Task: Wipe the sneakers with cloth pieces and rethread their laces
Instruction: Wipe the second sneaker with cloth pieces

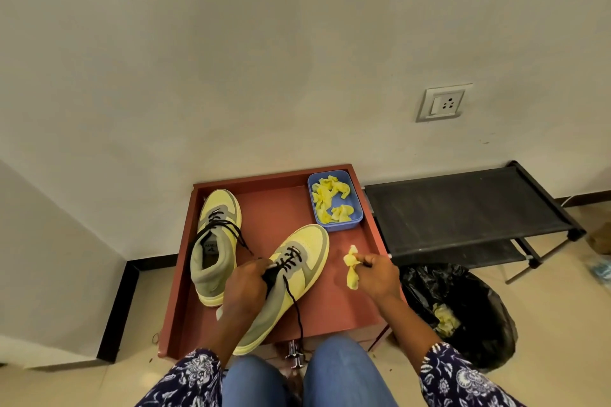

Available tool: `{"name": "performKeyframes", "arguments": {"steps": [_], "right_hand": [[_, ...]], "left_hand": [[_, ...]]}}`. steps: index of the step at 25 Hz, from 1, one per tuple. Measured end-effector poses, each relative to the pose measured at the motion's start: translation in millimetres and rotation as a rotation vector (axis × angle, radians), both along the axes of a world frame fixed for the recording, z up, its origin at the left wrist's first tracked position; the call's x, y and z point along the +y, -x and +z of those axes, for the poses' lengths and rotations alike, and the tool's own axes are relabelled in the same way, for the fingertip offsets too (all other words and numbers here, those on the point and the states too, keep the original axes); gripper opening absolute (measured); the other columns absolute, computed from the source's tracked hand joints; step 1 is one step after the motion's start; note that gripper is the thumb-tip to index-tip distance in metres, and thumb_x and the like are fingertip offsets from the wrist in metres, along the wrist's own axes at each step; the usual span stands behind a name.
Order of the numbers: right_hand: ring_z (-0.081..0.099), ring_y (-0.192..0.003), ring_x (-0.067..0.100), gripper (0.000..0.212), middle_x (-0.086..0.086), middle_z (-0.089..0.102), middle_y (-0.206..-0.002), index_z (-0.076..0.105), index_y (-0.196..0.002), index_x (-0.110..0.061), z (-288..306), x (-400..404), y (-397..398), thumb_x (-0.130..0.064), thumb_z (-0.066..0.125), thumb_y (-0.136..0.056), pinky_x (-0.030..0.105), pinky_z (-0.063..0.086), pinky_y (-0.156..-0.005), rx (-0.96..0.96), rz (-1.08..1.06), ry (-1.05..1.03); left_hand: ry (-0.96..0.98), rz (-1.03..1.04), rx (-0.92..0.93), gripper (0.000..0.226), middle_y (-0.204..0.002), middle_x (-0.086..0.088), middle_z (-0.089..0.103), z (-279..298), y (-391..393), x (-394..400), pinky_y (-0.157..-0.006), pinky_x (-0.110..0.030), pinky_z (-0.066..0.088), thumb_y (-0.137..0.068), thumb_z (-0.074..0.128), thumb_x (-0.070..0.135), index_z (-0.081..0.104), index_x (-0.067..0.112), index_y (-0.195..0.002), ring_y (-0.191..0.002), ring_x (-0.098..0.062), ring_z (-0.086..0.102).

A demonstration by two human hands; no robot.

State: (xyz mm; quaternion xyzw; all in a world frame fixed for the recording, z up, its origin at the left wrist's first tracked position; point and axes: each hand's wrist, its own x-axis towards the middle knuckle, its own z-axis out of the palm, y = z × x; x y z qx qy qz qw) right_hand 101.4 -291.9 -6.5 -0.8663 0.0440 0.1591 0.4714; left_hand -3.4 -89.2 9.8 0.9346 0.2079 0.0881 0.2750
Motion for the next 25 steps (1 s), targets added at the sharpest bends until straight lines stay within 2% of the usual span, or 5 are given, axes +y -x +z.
{"name": "performKeyframes", "arguments": {"steps": [5, 8, 13, 17, 25], "right_hand": [[0.062, -0.102, 0.024, 0.028, 0.012, 0.068, -0.111, 0.066, -0.113, -0.007, 7, -7, -6, -0.005, 0.055, -0.087, 0.018, 0.039, -0.080, -0.059, -0.042, -0.001], [0.063, -0.101, 0.027, 0.030, 0.014, 0.068, -0.111, 0.064, -0.115, -0.006, 4, -13, 0, -0.004, 0.052, -0.088, 0.022, 0.042, -0.083, -0.128, -0.043, 0.016], [0.060, -0.103, 0.032, 0.031, 0.016, 0.063, -0.112, 0.065, -0.114, -0.007, -14, -22, 23, -0.001, 0.050, -0.087, 0.034, 0.046, -0.091, -0.208, -0.030, 0.155], [0.059, -0.107, 0.027, 0.032, 0.011, 0.063, -0.116, 0.065, -0.113, -0.010, -27, -28, 37, -0.002, 0.050, -0.086, 0.035, 0.045, -0.096, -0.169, 0.042, 0.171], [0.060, -0.106, 0.020, 0.033, 0.005, 0.066, -0.115, 0.064, -0.116, -0.012, -36, -18, 41, -0.002, 0.049, -0.088, 0.022, 0.043, -0.092, -0.116, 0.151, 0.152]], "left_hand": [[-0.087, -0.184, 0.006, 0.024, -0.098, -0.010, 0.071, 20, 1, 6, -0.065, -0.031, 0.046, -0.087, 0.057, 0.021, 0.069, 0.012, -0.106, -0.088, -0.027, 0.064], [-0.144, -0.383, 0.077, 0.049, -0.093, -0.009, 0.072, 37, -10, 10, -0.065, -0.038, 0.053, -0.079, 0.042, 0.046, 0.070, 0.014, -0.102, -0.084, -0.028, 0.066], [-0.279, -0.644, 0.169, 0.027, -0.105, -0.004, 0.070, 51, -50, 7, -0.077, -0.037, 0.052, -0.086, 0.054, 0.011, 0.068, 0.017, -0.108, -0.100, -0.022, 0.061], [-0.444, -0.713, 0.251, 0.032, -0.107, 0.000, 0.069, 52, -80, 6, -0.070, -0.026, 0.040, -0.089, 0.049, 0.009, 0.066, 0.021, -0.112, -0.103, -0.020, 0.054], [-0.421, -0.883, 0.387, 0.027, -0.102, -0.010, 0.069, 29, -119, 29, -0.091, -0.035, 0.040, -0.082, 0.049, -0.001, 0.068, 0.006, -0.100, -0.097, -0.026, 0.057]]}}
